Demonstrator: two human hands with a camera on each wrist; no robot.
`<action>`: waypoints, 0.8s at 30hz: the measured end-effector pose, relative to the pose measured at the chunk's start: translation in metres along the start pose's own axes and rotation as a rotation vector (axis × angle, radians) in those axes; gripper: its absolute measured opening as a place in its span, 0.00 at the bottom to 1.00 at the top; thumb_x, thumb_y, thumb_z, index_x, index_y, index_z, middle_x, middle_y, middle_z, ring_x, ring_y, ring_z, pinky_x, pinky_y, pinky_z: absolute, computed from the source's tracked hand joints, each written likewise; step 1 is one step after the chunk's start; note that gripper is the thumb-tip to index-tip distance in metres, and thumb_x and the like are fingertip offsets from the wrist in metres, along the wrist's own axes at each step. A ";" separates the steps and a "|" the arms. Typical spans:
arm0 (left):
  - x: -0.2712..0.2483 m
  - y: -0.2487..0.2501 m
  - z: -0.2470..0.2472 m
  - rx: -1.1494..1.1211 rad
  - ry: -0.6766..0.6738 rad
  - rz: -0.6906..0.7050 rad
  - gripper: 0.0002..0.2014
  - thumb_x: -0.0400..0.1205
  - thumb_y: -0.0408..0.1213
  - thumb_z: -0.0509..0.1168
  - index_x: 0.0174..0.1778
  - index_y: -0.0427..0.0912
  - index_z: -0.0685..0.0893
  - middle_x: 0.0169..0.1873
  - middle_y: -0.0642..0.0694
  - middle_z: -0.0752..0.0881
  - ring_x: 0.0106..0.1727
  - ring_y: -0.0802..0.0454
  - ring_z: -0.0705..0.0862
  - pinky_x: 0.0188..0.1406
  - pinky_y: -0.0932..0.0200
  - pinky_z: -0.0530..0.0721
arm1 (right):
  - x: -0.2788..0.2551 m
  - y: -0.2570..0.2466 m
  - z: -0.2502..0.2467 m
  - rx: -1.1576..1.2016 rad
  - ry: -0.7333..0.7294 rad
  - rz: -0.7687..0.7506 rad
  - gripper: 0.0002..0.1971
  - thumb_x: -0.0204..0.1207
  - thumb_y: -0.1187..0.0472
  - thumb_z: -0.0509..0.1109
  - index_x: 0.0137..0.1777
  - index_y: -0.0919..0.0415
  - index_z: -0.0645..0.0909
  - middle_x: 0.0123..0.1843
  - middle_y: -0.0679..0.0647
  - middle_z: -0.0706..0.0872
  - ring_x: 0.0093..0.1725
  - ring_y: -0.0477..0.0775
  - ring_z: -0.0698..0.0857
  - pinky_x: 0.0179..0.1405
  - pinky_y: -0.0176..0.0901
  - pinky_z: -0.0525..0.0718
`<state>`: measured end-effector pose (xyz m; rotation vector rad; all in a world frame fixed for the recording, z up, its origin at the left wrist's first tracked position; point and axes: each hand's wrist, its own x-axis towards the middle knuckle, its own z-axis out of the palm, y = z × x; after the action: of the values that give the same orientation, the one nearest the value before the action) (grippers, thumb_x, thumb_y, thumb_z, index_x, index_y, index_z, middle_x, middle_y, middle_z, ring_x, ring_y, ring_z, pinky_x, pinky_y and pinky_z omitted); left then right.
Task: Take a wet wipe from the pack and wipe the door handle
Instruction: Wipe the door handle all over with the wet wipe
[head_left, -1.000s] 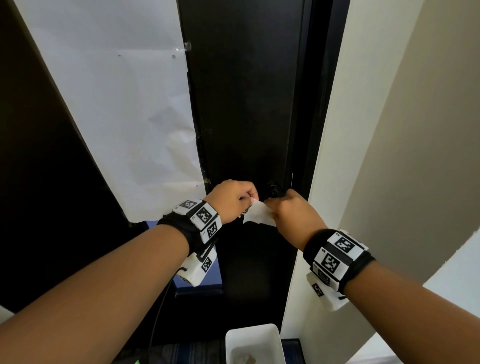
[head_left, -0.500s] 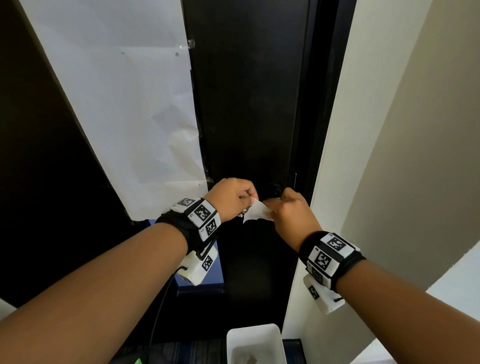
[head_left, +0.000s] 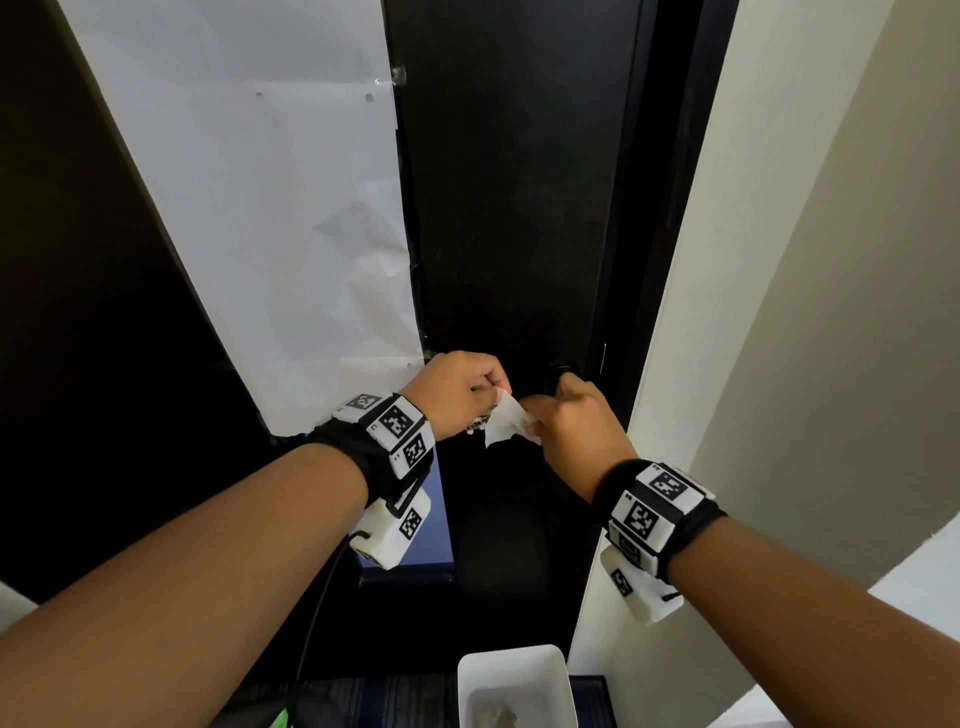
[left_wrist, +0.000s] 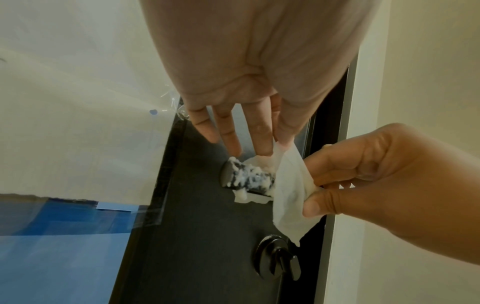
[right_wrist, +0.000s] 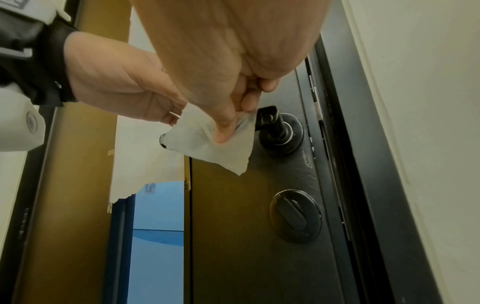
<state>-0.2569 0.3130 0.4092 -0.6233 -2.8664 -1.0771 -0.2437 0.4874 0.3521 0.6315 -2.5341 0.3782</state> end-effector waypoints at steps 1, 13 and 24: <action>0.000 -0.002 -0.001 -0.005 -0.001 -0.005 0.05 0.80 0.34 0.64 0.46 0.44 0.85 0.33 0.43 0.89 0.35 0.54 0.85 0.42 0.61 0.83 | 0.001 -0.001 0.001 -0.004 0.002 -0.001 0.10 0.60 0.72 0.78 0.39 0.60 0.88 0.24 0.53 0.81 0.37 0.57 0.79 0.38 0.41 0.72; -0.008 -0.015 -0.011 -0.025 0.010 -0.028 0.05 0.81 0.33 0.63 0.47 0.40 0.84 0.28 0.50 0.84 0.30 0.63 0.80 0.36 0.72 0.77 | 0.007 -0.016 0.005 -0.021 -0.023 -0.027 0.09 0.61 0.70 0.78 0.39 0.59 0.87 0.23 0.51 0.80 0.37 0.55 0.77 0.37 0.39 0.68; -0.017 -0.023 -0.018 -0.029 0.026 -0.046 0.06 0.80 0.32 0.63 0.47 0.41 0.85 0.39 0.41 0.89 0.43 0.50 0.87 0.47 0.66 0.81 | 0.013 -0.027 0.008 -0.014 -0.062 -0.024 0.07 0.64 0.71 0.76 0.40 0.60 0.87 0.26 0.53 0.81 0.39 0.56 0.78 0.39 0.41 0.69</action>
<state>-0.2523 0.2798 0.4060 -0.5424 -2.8614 -1.1263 -0.2430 0.4569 0.3559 0.6773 -2.5828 0.3365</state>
